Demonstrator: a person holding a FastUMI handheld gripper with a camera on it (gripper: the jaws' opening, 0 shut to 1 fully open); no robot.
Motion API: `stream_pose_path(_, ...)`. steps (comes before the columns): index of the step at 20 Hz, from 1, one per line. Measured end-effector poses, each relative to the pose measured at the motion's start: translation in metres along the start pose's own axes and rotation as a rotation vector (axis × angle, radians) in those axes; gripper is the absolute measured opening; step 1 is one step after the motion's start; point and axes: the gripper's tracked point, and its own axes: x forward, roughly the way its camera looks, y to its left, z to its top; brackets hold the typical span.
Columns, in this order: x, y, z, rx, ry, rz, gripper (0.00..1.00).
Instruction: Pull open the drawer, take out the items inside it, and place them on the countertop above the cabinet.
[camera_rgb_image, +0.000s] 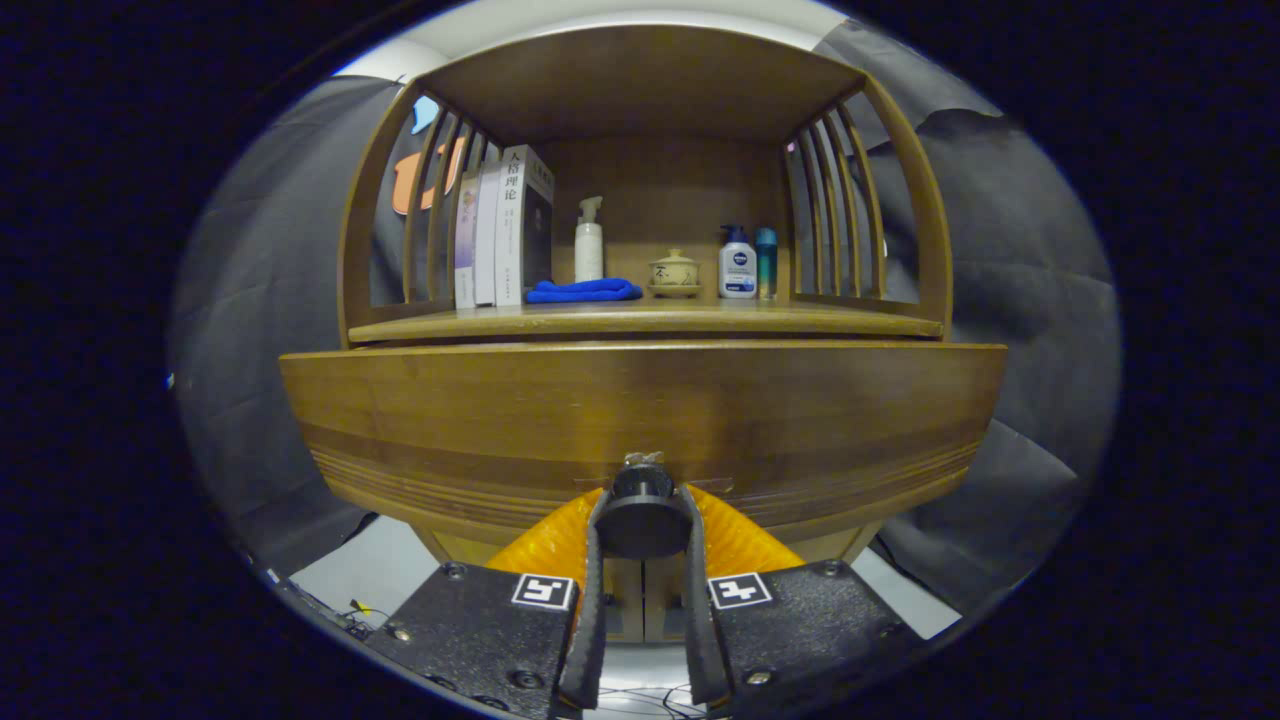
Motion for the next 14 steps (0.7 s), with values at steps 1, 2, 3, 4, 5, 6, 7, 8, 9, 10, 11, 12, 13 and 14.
stream_pose_path(1, -0.008, 0.000, -0.002, 0.004, 0.000, 0.003, 0.36)
stream_pose_path(2, -0.014, 0.000, -0.004, 0.005, -0.001, 0.006, 0.36)
stream_pose_path(3, -0.020, 0.000, -0.006, 0.002, -0.004, 0.006, 0.36)
stream_pose_path(4, -0.027, -0.001, -0.008, -0.005, -0.005, 0.004, 0.36)
stream_pose_path(5, -0.033, -0.002, -0.010, -0.006, -0.007, 0.004, 0.36)
stream_pose_path(6, -0.039, -0.002, -0.012, 0.000, -0.007, 0.007, 0.36)
stream_pose_path(7, -0.045, -0.002, -0.014, 0.006, -0.002, 0.008, 0.36)
stream_pose_path(8, -0.052, -0.003, -0.017, 0.006, 0.002, 0.009, 0.36)
stream_pose_path(9, -0.052, -0.003, -0.018, 0.006, 0.004, 0.011, 0.36)
stream_pose_path(10, -0.054, -0.002, -0.022, 0.008, 0.010, 0.015, 0.36)
stream_pose_path(11, -0.060, -0.002, -0.024, 0.020, 0.007, 0.021, 0.36)
stream_pose_path(12, -0.072, -0.002, -0.031, 0.016, 0.016, 0.022, 0.36)
stream_pose_path(13, -0.078, -0.004, -0.033, 0.013, 0.012, 0.021, 0.36)
stream_pose_path(14, -0.086, -0.003, -0.034, 0.014, 0.016, 0.022, 0.36)
